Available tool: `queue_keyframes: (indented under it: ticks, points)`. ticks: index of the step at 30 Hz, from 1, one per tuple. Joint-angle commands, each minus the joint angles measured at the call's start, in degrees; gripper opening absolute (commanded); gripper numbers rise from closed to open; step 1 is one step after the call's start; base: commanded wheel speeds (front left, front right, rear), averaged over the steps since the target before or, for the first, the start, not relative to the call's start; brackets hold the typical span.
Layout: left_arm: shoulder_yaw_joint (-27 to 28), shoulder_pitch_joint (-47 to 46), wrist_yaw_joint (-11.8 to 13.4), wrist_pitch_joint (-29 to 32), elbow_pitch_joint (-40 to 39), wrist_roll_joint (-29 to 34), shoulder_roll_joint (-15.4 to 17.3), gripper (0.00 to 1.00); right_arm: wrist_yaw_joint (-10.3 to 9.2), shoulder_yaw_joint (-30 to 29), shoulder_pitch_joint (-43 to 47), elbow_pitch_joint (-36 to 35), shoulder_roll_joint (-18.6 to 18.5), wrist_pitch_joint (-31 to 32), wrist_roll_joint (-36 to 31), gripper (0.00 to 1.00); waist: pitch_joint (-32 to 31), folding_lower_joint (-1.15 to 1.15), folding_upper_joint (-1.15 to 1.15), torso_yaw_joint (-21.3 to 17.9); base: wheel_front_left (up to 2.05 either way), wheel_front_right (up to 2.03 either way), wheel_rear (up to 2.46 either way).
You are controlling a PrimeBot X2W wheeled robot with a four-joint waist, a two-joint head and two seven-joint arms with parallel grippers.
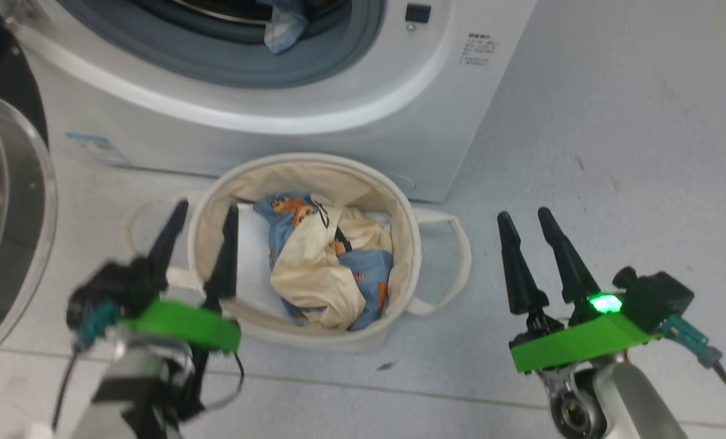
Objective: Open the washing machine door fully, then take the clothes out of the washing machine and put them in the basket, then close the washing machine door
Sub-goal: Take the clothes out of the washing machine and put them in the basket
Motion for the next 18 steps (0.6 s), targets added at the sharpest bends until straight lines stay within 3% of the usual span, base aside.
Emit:
queue_keyframes:
  ticks: [1,7,13,18]
  points:
    - [2.13,-4.54,-0.68,0.77,-0.64,-0.9,1.84,1.0,0.02,1.52,-2.23,-2.39,0.19,-0.28,-0.35,1.0,2.61,0.0,0.0,-0.6,0.0,0.0,0.0]
    - [3.57,-17.73,-4.11,8.22,3.63,-11.56,2.76,1.0,0.02,2.1,-4.33,-3.91,0.19,-0.28,-0.4,1.0,10.03,0.0,0.0,-2.09,0.0,0.0,0.0]
    - [2.69,-32.52,-4.62,18.22,8.01,-20.92,6.51,1.0,0.02,2.04,-7.08,-5.05,0.19,-0.28,-0.01,1.0,17.45,0.0,0.0,-4.08,0.0,0.0,0.0]
    - [2.1,-40.73,-4.65,21.36,12.32,-25.38,8.64,1.0,0.02,2.23,-8.47,-5.27,0.19,-0.28,0.35,1.0,19.82,0.0,0.0,-5.63,0.0,0.0,0.0]
